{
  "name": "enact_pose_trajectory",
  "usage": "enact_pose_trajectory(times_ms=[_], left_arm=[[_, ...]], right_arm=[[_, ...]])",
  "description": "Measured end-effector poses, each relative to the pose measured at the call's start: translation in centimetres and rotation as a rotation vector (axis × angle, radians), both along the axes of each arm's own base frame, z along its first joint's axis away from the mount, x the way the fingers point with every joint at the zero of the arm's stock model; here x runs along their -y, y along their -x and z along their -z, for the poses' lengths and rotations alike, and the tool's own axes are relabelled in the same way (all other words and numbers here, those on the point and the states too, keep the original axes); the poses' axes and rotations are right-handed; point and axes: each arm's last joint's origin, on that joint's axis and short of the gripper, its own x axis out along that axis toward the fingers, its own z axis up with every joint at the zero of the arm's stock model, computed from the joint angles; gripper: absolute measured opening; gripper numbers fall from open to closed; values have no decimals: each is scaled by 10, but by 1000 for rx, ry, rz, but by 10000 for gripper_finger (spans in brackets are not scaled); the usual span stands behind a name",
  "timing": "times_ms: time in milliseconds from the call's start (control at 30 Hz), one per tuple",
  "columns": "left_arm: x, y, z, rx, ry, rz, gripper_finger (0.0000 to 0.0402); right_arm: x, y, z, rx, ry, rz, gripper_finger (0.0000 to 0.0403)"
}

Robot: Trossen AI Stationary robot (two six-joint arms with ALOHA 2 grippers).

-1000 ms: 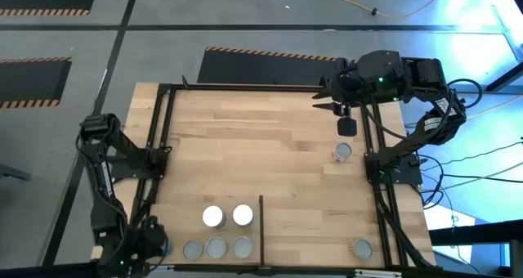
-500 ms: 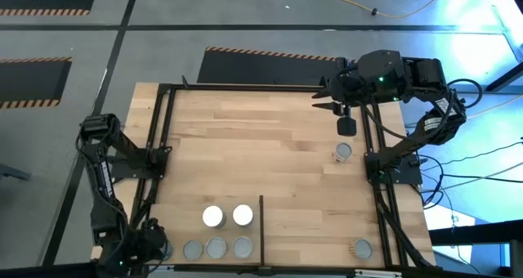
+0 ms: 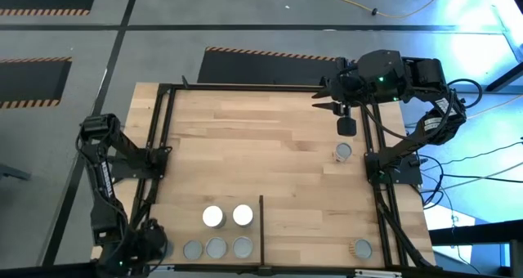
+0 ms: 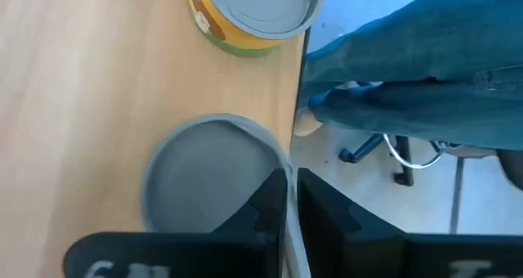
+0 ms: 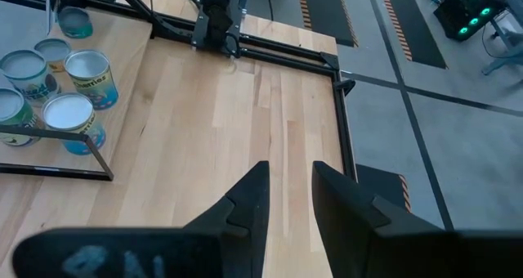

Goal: Pick and place cans onto a shelf
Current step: Put the canned tuna on the shelf, then put the canned black beans on the shelf

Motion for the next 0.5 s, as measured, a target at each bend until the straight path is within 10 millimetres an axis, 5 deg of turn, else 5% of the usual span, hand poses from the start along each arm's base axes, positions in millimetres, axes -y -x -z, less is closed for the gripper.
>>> enact_pose_trajectory(times_ms=[267, 500], left_arm=[[7, -1, -8, -2, 113, 11, 27], [-2, 0, -51, 60, 223, -4, 20]], right_arm=[[0, 0, 0, 0, 0, 0, 96], [0, 0, 0, -2, -1, 0, 96]])
